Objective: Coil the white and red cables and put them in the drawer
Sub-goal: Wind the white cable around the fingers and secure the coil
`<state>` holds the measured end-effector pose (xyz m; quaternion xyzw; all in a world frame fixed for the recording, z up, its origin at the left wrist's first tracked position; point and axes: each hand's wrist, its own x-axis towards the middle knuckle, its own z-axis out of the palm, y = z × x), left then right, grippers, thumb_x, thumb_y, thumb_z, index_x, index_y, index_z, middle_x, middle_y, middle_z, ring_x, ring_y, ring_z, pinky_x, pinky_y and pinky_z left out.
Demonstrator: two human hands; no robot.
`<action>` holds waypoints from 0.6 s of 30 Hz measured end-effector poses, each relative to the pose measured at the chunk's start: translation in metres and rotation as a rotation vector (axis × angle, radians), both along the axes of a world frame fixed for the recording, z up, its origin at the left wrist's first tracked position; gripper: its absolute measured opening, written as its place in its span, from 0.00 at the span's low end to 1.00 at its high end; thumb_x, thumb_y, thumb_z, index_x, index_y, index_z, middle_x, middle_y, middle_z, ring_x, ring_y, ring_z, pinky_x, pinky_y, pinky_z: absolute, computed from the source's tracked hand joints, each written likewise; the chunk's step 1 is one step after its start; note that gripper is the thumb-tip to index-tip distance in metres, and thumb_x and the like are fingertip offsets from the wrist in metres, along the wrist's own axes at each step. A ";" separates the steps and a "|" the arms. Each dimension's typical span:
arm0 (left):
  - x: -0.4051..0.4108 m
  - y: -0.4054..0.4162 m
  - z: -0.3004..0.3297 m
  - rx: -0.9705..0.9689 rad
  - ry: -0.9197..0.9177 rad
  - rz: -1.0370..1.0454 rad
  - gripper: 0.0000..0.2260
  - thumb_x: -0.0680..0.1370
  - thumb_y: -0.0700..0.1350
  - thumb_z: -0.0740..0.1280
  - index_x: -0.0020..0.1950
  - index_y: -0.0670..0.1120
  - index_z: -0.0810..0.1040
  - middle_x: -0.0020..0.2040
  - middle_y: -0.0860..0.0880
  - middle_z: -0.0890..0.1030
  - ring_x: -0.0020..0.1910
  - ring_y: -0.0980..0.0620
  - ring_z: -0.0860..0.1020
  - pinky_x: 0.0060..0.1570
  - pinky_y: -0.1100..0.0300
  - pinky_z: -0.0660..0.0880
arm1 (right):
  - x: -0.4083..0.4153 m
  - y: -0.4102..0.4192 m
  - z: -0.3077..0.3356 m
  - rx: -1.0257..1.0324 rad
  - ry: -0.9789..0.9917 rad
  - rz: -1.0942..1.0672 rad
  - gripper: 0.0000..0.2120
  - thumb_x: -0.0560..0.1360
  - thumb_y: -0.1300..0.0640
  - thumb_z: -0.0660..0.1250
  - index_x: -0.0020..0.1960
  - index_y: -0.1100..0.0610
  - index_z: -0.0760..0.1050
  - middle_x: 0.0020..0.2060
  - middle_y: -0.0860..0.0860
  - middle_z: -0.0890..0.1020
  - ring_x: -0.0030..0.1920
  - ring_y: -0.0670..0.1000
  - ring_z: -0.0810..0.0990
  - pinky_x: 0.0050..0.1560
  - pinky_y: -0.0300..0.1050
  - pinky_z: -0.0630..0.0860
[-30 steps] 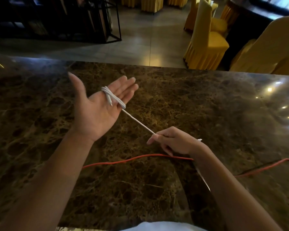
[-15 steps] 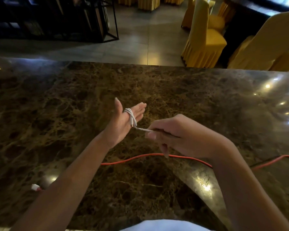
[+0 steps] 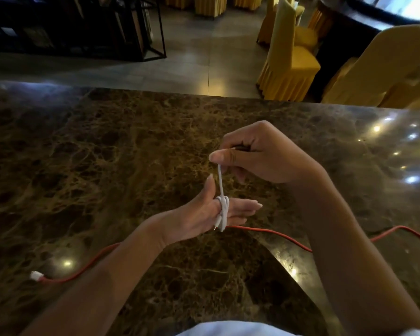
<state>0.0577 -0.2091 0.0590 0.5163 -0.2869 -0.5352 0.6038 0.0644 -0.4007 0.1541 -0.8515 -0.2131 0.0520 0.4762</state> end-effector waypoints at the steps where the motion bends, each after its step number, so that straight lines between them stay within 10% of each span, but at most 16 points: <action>1: -0.002 -0.001 0.003 -0.028 0.028 -0.007 0.52 0.68 0.82 0.52 0.79 0.46 0.67 0.78 0.53 0.72 0.79 0.55 0.66 0.77 0.58 0.64 | 0.002 -0.001 -0.003 0.036 0.014 0.001 0.19 0.79 0.48 0.69 0.42 0.64 0.82 0.27 0.51 0.82 0.25 0.49 0.79 0.29 0.36 0.73; 8: -0.011 0.000 0.043 -0.539 0.501 -0.033 0.59 0.70 0.80 0.50 0.79 0.30 0.58 0.83 0.31 0.54 0.84 0.36 0.52 0.81 0.47 0.57 | 0.001 -0.003 -0.049 0.204 0.353 -0.064 0.21 0.85 0.56 0.63 0.39 0.69 0.75 0.30 0.54 0.78 0.29 0.50 0.75 0.31 0.38 0.71; 11: -0.002 0.005 0.051 -0.640 0.496 0.117 0.59 0.69 0.79 0.43 0.80 0.31 0.56 0.83 0.32 0.56 0.84 0.36 0.52 0.82 0.46 0.52 | -0.007 -0.004 -0.067 0.222 0.407 -0.145 0.17 0.84 0.66 0.62 0.38 0.56 0.77 0.27 0.45 0.79 0.26 0.41 0.76 0.28 0.33 0.71; 18: 0.016 0.012 0.028 -0.576 0.420 0.383 0.55 0.72 0.78 0.43 0.82 0.34 0.57 0.83 0.37 0.61 0.83 0.40 0.58 0.82 0.46 0.49 | -0.043 0.010 -0.091 0.299 0.413 -0.123 0.10 0.84 0.51 0.61 0.59 0.50 0.80 0.25 0.54 0.75 0.22 0.47 0.70 0.27 0.37 0.68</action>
